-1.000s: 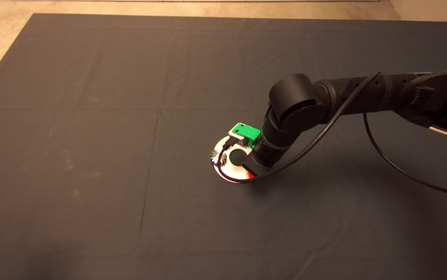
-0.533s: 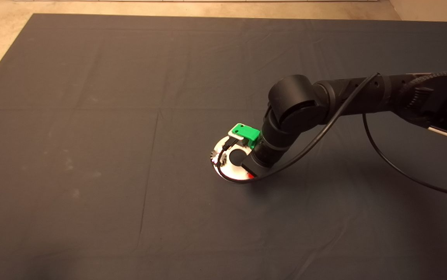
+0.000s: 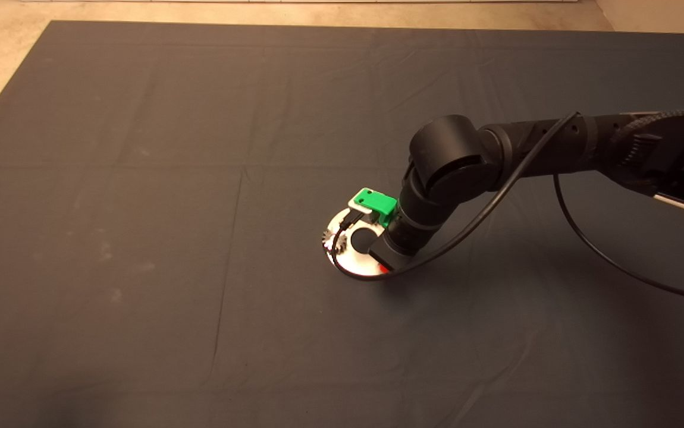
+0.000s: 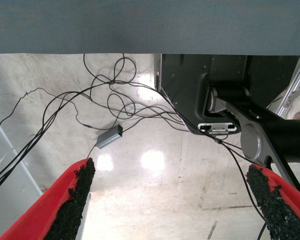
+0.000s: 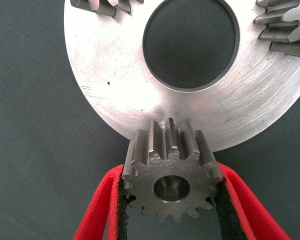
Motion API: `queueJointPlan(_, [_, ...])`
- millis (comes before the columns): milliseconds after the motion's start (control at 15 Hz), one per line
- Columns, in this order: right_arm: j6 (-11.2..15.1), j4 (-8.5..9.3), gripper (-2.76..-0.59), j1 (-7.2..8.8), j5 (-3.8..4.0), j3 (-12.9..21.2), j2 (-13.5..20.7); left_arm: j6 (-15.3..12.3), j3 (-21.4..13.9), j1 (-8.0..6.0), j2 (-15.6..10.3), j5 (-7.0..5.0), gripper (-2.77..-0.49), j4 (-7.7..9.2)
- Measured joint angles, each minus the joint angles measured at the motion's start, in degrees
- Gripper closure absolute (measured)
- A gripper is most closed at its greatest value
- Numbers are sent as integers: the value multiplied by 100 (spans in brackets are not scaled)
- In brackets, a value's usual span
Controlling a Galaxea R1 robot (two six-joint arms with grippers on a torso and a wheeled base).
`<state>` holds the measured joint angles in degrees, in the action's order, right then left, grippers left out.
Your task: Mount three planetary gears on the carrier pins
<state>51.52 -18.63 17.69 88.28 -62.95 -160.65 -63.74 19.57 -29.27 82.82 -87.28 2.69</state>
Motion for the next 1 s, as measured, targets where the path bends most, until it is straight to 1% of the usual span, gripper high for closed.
queueJointPlan(333, [0,-9,-95,0,11,0,-10,0,0,0,0,0,-217,5])
queueJointPlan(533, [0,-39,-94,-5,61,-2,-57,0,0,0,0,0,-217,6])
queueJointPlan(600, [0,-44,-94,-5,66,-2,-84,0,0,0,0,0,-217,6])
queueJointPlan(800, [0,-68,-94,-5,41,-5,-165,0,0,0,0,0,-217,9])
queueJointPlan(1000, [0,-79,-94,-6,35,-6,-173,0,0,0,0,0,-217,9])
